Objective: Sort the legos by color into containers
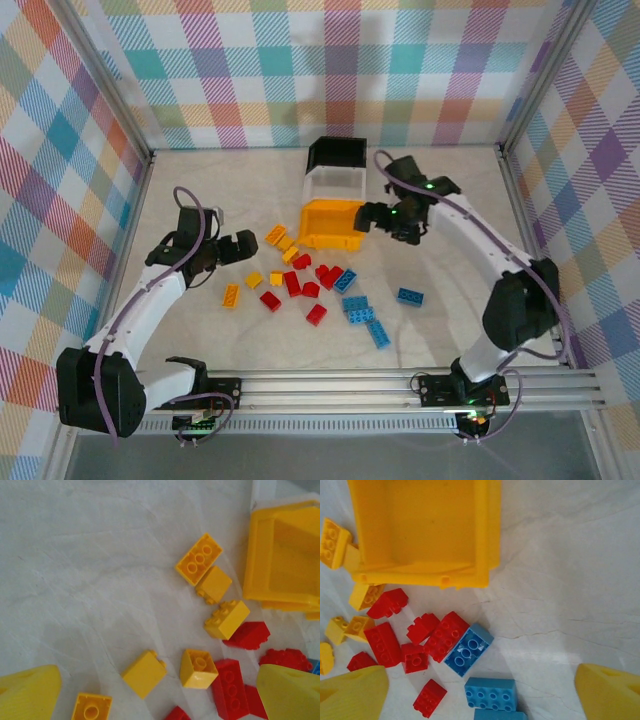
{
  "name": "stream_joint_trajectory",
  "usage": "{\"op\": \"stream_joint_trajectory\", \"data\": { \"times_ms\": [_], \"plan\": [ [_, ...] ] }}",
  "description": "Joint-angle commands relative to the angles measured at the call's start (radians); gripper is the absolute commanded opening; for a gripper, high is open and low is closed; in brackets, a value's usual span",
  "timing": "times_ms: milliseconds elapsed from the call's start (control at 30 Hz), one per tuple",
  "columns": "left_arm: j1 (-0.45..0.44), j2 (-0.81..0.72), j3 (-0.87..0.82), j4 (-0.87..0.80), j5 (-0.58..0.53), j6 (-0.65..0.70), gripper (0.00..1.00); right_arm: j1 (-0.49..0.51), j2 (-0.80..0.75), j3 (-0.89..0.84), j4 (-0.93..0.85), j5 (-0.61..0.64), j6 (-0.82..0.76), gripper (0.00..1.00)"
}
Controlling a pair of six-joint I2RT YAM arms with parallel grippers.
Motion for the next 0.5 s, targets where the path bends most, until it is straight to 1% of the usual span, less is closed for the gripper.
{"op": "stream_joint_trajectory", "data": {
  "times_ms": [0, 100, 300, 433, 467],
  "plan": [
    [-0.01, 0.015, 0.039, -0.058, 0.029, 0.026, 1.0, 0.006, 0.118, 0.108, -0.065, 0.043, 0.022, 0.88],
    [-0.014, 0.015, 0.048, -0.078, 0.022, 0.024, 1.0, 0.007, 0.23, 0.196, -0.076, 0.062, 0.002, 0.77],
    [-0.019, -0.014, 0.0, -0.093, 0.025, -0.006, 1.0, 0.007, 0.402, 0.371, -0.124, 0.116, -0.044, 0.55],
    [-0.019, -0.025, -0.012, -0.105, 0.004, 0.002, 1.0, 0.005, 0.476, 0.454, -0.177, 0.131, -0.091, 0.32],
    [-0.019, -0.022, -0.012, -0.103, 0.004, 0.004, 1.0, 0.006, 0.487, 0.467, -0.19, 0.138, -0.105, 0.28]
  ]
}}
